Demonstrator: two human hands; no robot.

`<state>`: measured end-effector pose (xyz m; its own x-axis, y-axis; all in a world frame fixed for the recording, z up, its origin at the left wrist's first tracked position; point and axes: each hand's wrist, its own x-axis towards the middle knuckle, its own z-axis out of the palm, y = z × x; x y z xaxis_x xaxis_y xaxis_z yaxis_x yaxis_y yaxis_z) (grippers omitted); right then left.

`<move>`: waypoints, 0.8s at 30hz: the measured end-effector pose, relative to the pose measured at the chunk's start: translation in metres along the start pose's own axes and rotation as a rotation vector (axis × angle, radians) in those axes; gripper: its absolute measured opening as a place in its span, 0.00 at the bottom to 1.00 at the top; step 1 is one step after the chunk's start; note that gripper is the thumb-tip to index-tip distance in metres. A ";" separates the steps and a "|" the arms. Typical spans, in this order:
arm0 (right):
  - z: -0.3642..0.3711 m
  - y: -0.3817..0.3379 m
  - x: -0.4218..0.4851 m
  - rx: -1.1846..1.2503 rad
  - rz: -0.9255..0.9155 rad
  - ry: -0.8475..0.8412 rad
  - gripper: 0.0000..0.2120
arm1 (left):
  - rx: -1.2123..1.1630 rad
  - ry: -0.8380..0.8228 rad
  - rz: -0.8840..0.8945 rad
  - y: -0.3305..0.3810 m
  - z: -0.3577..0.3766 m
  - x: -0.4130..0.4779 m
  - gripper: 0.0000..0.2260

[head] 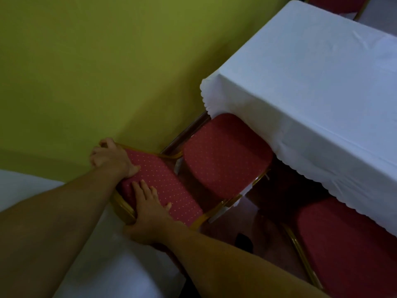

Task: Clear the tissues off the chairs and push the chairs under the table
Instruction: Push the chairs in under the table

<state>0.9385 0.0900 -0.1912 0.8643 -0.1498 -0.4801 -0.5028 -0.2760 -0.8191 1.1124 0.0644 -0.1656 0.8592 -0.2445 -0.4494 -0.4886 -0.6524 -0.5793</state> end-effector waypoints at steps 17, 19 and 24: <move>0.002 0.084 -0.021 0.482 0.876 0.082 0.63 | 0.181 -0.106 0.205 0.022 -0.006 0.013 0.47; 0.005 0.088 -0.018 0.661 0.919 0.107 0.61 | 0.181 -0.117 0.187 0.021 -0.004 0.017 0.48; 0.000 0.091 -0.012 0.706 0.983 0.149 0.55 | 0.183 -0.151 0.131 0.029 -0.010 0.020 0.51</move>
<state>0.8825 0.0664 -0.2597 0.0813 -0.1245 -0.9889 -0.7983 0.5859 -0.1394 1.1171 0.0333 -0.1843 0.7612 -0.1999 -0.6169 -0.6253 -0.4786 -0.6164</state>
